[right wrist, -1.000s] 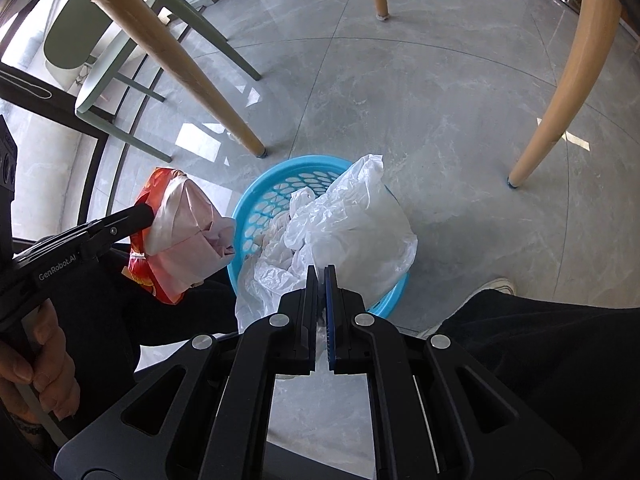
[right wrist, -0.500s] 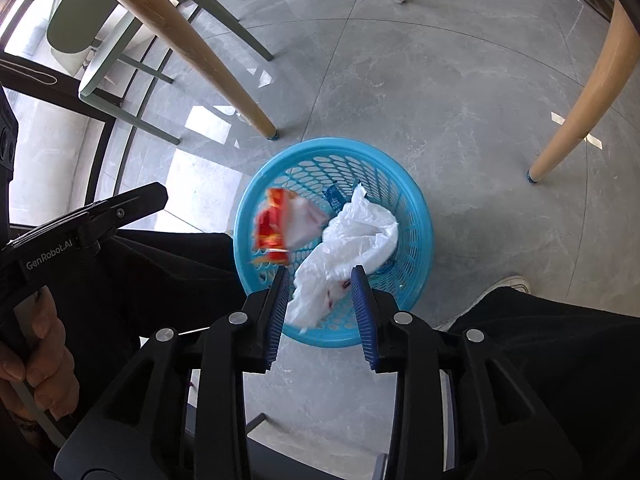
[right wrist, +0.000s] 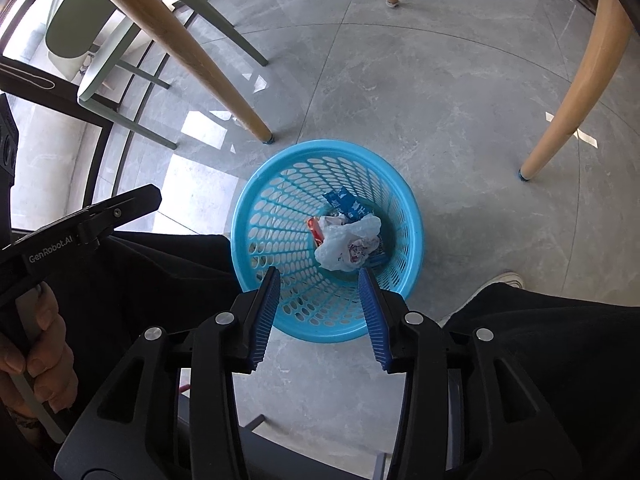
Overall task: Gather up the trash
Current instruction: 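Open both tools to drop the snack bag and plastic into the wastebasket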
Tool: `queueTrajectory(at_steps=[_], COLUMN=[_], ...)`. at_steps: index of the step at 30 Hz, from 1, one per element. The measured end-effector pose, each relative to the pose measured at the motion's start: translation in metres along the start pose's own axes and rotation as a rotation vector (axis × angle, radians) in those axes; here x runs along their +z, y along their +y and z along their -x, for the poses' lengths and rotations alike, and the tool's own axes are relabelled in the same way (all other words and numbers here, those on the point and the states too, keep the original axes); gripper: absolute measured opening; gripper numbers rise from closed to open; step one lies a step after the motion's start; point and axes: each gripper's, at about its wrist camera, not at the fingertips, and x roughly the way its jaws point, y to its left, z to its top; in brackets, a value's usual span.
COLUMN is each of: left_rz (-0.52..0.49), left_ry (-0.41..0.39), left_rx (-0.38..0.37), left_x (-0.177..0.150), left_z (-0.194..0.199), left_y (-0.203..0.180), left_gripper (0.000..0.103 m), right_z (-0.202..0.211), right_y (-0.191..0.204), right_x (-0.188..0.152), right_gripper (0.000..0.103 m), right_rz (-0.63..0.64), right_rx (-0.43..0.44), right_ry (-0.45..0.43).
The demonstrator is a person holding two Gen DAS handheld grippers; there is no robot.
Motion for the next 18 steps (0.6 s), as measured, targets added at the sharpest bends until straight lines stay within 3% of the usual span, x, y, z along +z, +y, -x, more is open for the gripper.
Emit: queueTrajectory(at_steps=[6,9,18], left_rz=[-0.029,-0.041,-0.049], left_ry=[-0.04,-0.06,-0.092], left_rx=[-0.004,-0.002,0.001], left_x=[-0.007,-0.011,-0.026], left_z=[0.017,0.026,0.051], left_y=[-0.003,-0.004,-0.003], left_gripper=[0.035,0.044,0.047], right_z=[0.022,0.035,0.079], right_y=[0.005,0.009,0.018], right_x=[-0.007,-0.013,-0.036], right_gripper=[0.046,0.052,0.06], right_rz=[0.028,0.044,0.077], right_rx=[-0.012,-0.025,-0.028], right_ry=[-0.049,-0.078,-0.153])
